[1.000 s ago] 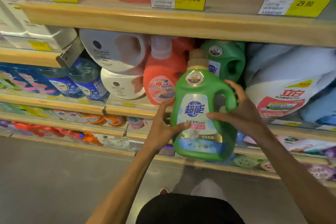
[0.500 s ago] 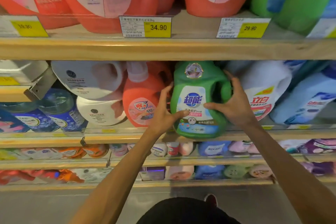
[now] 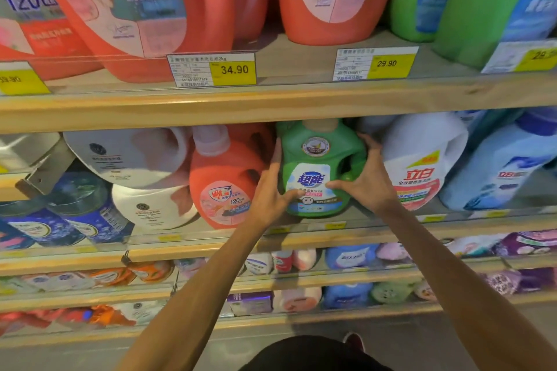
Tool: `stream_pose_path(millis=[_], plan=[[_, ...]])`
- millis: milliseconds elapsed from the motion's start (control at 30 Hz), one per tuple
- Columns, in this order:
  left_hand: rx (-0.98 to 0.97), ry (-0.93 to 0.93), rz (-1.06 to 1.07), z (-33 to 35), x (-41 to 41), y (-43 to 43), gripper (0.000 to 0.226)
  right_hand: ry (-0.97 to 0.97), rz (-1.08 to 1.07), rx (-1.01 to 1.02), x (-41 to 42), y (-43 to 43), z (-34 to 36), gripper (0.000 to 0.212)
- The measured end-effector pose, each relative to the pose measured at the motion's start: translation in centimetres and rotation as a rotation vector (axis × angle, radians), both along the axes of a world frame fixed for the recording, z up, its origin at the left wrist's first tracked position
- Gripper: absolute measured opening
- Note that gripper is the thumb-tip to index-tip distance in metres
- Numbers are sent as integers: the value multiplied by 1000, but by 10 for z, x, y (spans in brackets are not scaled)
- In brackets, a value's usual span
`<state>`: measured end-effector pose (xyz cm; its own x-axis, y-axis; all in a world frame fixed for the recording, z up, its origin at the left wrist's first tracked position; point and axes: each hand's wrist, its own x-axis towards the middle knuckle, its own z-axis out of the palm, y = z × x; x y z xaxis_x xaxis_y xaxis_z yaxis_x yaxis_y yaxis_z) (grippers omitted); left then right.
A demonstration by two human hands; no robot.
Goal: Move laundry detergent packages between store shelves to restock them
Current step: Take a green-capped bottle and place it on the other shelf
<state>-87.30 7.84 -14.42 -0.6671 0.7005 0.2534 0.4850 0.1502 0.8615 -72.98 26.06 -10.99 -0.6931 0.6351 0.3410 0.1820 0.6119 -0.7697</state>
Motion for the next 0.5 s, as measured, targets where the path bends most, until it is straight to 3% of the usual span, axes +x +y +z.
stream_pose_path(millis=[500], plan=[[46,83,-5,-38,7,3,106,-67,10,-26,0,3,-35,121]])
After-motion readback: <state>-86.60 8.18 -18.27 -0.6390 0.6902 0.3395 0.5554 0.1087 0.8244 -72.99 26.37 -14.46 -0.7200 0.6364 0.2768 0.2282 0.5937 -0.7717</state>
